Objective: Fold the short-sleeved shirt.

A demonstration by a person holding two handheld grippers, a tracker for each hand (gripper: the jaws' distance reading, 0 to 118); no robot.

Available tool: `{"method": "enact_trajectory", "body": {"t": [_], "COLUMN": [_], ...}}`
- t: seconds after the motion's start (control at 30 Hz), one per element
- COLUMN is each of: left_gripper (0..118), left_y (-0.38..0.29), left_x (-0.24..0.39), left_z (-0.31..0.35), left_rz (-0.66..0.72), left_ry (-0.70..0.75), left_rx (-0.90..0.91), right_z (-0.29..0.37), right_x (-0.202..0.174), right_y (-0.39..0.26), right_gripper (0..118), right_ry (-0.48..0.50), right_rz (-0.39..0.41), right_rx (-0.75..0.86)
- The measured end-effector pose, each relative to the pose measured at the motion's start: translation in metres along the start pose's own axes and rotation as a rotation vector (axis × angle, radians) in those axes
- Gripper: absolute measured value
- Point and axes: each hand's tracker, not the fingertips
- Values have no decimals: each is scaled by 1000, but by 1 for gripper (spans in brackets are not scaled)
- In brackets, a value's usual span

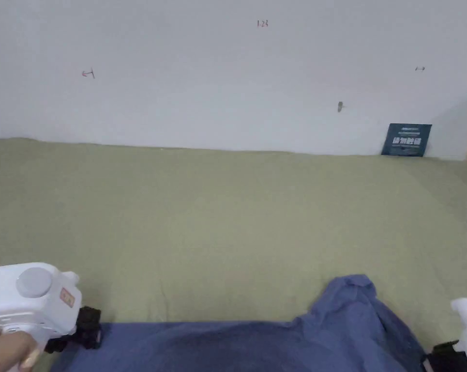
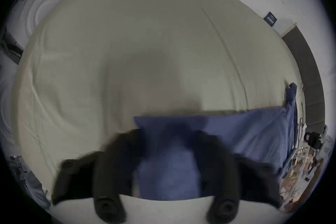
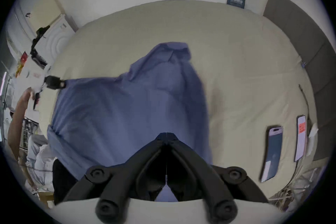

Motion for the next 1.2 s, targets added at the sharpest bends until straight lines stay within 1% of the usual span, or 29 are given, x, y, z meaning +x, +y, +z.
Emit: {"method": "enact_trajectory", "body": {"t": [0.03, 0.07, 0.1, 0.13, 0.17, 0.2, 0.23, 0.3, 0.37, 0.4, 0.43, 0.47, 0.5, 0.53, 0.57, 0.6, 0.63, 0.7, 0.8, 0.93, 0.97, 1.03, 1.07, 1.13, 1.2], "left_gripper": [13, 6, 6, 5, 5, 5, 5, 5, 5, 5, 5, 5, 5, 5, 5, 5, 5, 5, 5, 5, 5, 5, 5, 5, 5], "left_y": [-3, -7, -8, -10, -11, -11, -11, -9, -8, -7, -7, -4, -4, -4, -4, -3, -4, -8, -14, -37, -46, -67, -79, -105, -133], "left_x": [2, 9, 7, 8, 9, 13, 13, 12, 10, 9, 8, 5, 5, 4, 4, 2, 3, 6, 5, 4, 4, -2, -3, -10, -15], "left_z": [4, 9, 11, 13, 16, 17, 19, 22, 23, 24, 24, 20, 20, 21, 23, 22, 26, 43, 71, 117, 128, 143, 150, 161, 170], "left_rz": [-11, -29, -41, -38, -38, -53, -59, -38, -26, -19, -15, -12, -7, -1, 3, 4, 2, -30, -58, -112, -119, -127, -130, -134, -137], "left_ry": [63, 30, -43, -69, -42, -46, -56, -59, -76, -79, -81, -80, -80, -89, -101, -104, -108, -117, -152, -161, -165, -170, -171, -168, -176], "left_rx": [25, 42, 46, 27, 29, 33, 36, 35, 35, 33, 29, 23, 21, 20, 18, 17, 18, 46, 84, 153, 164, 173, 175, 180, 176], "right_z": [-7, -14, -24, -36, -55, -69, -79, -102, -117, -123, -123, -127, -130, -130, -125, -118, -112, -88, -45, 15, 34, 55, 65, 87, 104], "right_x": [7, 16, 25, 33, 49, 56, 61, 69, 70, 69, 61, 56, 52, 46, 36, 33, 31, 26, 21, 24, 16, 20, 23, 25, 34], "right_y": [8, 19, 30, 41, 51, 59, 65, 77, 82, 84, 86, 87, 86, 85, 83, 81, 79, 77, 72, 55, 46, 28, 16, -10, -40], "right_gripper": [16, 47, 84, 117, 115, 110, 104, 102, 94, 87, 71, 55, 33, 1, 1, 1, 1, 1, 1, 1, 1, 1, 1, 1, 1], "right_ry": [-28, -64, -99, -116, -122, -145, -130, -103, -86, -66, -40, -42, -59, -99, -90, -102, -86, -44, -37, 17, 20, 12, -7, -5, 0], "right_rz": [-6, -30, -40, -47, -51, -55, -58, -92, -111, -119, -109, -104, -99, -78, -47, -13, 1, 2, 34, 22, 29, 35, 20, 9, -24], "right_rx": [2, 8, 12, -2, -21, -36, -23, -51, -68, -84, -111, -137, -174, -193, -172, -135, -117, -92, -27, 24, 35, 42, 54, 54, 61]}}
